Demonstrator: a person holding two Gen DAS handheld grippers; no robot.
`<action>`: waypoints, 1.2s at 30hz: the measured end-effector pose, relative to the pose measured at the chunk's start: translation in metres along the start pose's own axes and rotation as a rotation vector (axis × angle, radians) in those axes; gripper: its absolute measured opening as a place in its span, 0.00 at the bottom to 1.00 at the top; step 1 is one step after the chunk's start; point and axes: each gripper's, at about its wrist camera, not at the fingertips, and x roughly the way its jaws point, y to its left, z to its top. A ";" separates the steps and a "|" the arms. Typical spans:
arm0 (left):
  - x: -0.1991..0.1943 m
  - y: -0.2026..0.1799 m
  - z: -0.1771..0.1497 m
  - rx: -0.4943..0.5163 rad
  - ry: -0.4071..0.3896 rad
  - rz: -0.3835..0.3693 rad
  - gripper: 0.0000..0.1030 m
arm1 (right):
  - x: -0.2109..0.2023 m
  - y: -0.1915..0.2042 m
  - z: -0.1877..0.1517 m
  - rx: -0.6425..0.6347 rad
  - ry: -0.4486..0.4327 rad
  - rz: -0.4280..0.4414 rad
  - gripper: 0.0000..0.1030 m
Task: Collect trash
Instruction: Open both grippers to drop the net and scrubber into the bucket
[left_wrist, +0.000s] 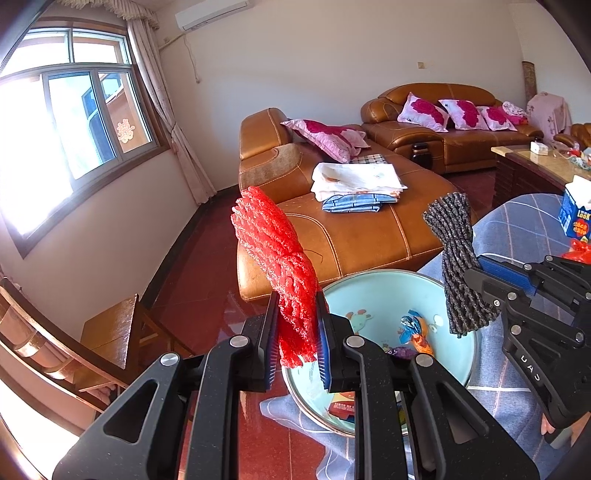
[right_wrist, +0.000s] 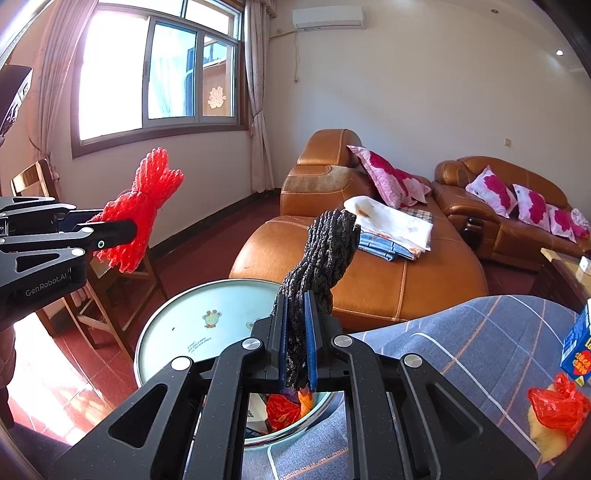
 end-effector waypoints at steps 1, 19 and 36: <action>0.000 -0.001 0.000 0.002 0.000 -0.004 0.17 | 0.000 0.000 0.000 0.000 0.001 0.000 0.10; 0.002 -0.002 -0.002 -0.006 0.001 -0.016 0.59 | 0.002 -0.008 -0.003 0.020 0.005 0.010 0.32; 0.003 -0.001 -0.002 -0.016 -0.003 -0.013 0.65 | 0.003 -0.008 -0.002 0.028 0.002 -0.010 0.38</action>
